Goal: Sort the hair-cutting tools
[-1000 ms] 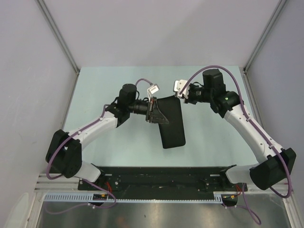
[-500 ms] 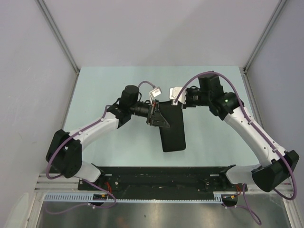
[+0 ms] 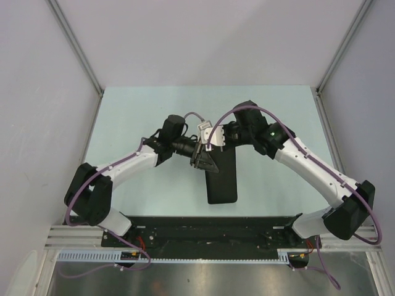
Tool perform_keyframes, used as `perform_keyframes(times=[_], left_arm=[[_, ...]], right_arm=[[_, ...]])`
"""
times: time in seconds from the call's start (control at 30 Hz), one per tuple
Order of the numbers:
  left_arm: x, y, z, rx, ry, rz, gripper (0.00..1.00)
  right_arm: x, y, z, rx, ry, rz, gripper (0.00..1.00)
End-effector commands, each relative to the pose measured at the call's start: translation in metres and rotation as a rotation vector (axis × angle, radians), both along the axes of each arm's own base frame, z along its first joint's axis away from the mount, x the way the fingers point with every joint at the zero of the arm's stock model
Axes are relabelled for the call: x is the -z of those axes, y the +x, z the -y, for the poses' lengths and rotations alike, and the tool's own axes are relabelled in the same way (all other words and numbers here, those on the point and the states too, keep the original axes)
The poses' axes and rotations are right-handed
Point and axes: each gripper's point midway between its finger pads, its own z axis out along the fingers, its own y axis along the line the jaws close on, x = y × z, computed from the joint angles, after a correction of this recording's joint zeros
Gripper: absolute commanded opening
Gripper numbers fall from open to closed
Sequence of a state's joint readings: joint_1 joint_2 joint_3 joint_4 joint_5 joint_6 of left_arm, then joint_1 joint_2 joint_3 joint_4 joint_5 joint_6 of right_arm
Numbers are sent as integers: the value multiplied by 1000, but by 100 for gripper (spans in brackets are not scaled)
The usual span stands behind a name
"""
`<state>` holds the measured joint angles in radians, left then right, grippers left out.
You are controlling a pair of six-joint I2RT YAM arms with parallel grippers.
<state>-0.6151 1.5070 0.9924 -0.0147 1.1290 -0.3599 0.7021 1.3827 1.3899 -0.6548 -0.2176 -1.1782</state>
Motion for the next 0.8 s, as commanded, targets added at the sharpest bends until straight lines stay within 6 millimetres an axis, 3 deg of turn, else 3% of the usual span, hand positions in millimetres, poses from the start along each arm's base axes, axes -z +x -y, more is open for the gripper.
perform_keyframes(times=[0.0, 0.3, 0.63, 0.7, 0.73, 0.77], left_arm=[[-3, -59, 1, 251, -42, -66, 0], [-8, -51, 6, 238, -39, -30, 0], [-8, -43, 7, 226, -32, -11, 0], [-5, -37, 6, 208, -22, -14, 0], [-4, -35, 5, 201, -19, -10, 0], [-3, -30, 3, 183, -16, -6, 0]], right_arm=[[-106, 32, -47, -28, 298, 293, 0], [-87, 17, -89, -122, 345, 198, 0], [-82, 22, -97, -86, 396, 140, 0], [-73, 30, -89, -33, 368, 148, 12], [-72, 32, -85, -18, 359, 151, 24], [-70, 38, -77, 8, 349, 153, 30]])
